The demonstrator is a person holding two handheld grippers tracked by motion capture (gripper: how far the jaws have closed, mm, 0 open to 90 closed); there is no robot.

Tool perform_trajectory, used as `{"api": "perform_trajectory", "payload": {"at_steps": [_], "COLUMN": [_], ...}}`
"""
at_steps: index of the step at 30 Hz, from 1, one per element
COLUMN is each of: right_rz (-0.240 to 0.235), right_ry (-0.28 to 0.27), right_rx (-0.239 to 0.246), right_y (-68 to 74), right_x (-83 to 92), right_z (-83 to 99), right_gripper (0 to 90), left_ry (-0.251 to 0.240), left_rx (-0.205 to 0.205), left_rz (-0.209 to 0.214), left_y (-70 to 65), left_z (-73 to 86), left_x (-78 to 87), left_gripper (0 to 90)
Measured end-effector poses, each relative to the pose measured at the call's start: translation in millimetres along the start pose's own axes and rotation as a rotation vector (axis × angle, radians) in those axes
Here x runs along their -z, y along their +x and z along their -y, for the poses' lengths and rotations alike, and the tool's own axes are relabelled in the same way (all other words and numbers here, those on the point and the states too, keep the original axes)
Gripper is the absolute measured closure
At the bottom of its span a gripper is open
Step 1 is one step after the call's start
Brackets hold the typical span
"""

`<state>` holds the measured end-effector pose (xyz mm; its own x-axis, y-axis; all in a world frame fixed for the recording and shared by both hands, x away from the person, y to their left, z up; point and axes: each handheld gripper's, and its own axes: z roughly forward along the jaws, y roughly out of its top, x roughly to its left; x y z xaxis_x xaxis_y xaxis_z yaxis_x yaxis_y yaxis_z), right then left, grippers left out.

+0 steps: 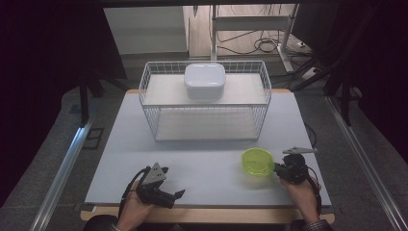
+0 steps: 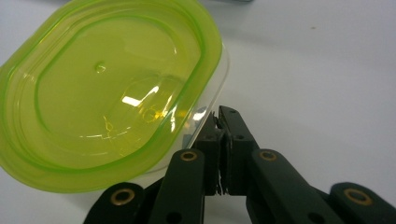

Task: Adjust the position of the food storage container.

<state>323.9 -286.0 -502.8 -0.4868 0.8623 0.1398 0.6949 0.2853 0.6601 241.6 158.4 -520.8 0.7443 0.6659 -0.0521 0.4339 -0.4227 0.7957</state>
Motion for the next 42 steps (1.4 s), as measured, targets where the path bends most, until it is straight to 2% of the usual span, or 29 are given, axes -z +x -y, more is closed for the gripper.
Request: {"api": "perform_trajectory", "payload": {"at_steps": [15, 25, 42], "right_rz": [-0.122, -0.179, -0.242], "right_ry": [0.0, 0.013, 0.027], "right_rx": [0.006, 0.049, 0.127], "right_y": [20.3, 41.9, 79.0], "right_x": [-27.2, -46.2, -74.5], "right_z": [-19.3, -31.0, -49.6], "right_gripper": [86.9, 86.7, 86.7], "left_ry": [0.009, 0.014, 0.03], "left_rx": [0.001, 0.0, -0.01], "left_rz": [-0.003, -0.002, -0.004], "left_y": [0.1, -0.1, -0.4], "left_z": [-0.1, 0.1, 0.3], "left_x": [-1.5, -2.3, -3.3], "left_gripper": [2.2, 2.2, 2.2]}}
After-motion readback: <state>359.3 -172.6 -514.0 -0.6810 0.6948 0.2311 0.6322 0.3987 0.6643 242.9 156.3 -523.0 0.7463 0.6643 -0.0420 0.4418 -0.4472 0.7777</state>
